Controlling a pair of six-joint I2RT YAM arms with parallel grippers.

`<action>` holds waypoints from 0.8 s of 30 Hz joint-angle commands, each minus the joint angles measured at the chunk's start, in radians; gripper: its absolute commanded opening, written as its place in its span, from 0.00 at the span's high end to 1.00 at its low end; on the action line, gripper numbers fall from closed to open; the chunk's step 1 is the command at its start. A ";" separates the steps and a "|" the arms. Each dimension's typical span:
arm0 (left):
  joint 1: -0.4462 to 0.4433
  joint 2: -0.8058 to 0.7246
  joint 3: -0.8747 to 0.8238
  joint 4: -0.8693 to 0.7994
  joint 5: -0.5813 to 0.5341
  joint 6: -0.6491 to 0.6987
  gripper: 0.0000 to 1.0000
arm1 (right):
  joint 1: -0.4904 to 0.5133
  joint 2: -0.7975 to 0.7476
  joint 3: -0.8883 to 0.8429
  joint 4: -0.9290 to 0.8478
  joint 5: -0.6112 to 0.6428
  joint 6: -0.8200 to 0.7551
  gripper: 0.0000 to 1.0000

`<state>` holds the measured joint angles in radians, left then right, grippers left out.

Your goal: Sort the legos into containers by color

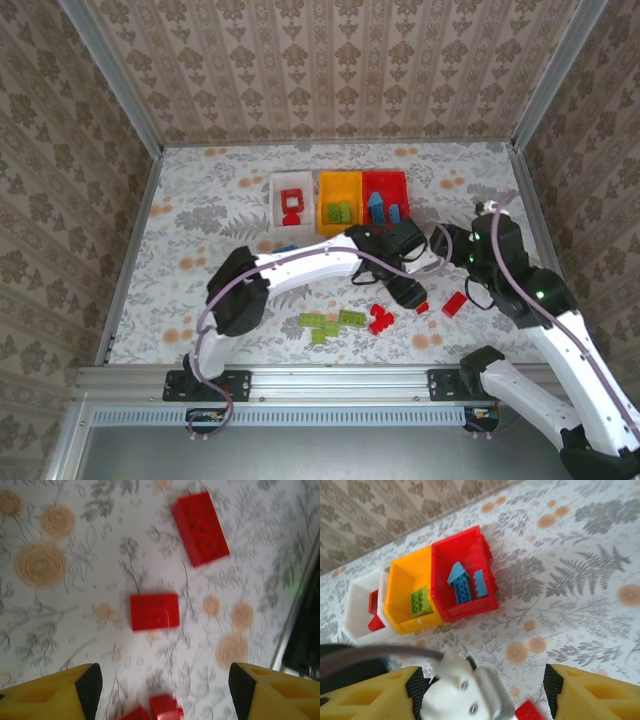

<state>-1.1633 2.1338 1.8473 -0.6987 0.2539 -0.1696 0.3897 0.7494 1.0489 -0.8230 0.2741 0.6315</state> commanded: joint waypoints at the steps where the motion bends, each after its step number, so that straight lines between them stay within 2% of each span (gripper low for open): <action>1: 0.027 0.079 0.121 -0.132 0.015 -0.212 0.30 | 0.002 -0.025 0.048 0.001 0.090 -0.030 0.32; 7: 0.095 0.203 0.358 -0.256 0.143 -0.565 0.33 | 0.002 -0.076 0.048 0.191 0.143 -0.131 0.32; 10: 0.102 0.302 0.584 -0.461 0.128 -0.617 0.33 | 0.002 -0.051 0.073 0.235 0.150 -0.189 0.31; 11: 0.108 0.325 0.624 -0.492 0.154 -0.657 0.33 | 0.002 -0.046 0.076 0.255 0.147 -0.214 0.31; 14: 0.112 0.334 0.600 -0.486 0.191 -0.811 0.33 | 0.002 -0.024 0.081 0.311 0.145 -0.276 0.30; 17: 0.101 0.334 0.568 -0.472 0.182 -0.915 0.33 | 0.002 -0.018 0.076 0.333 0.150 -0.306 0.28; 24: 0.068 0.341 0.522 -0.425 0.149 -1.158 0.31 | 0.002 -0.073 0.056 0.291 0.144 -0.284 0.28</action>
<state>-1.0760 2.4584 2.3859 -1.1172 0.4004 -1.1549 0.3893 0.7158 1.1061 -0.5381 0.3908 0.3618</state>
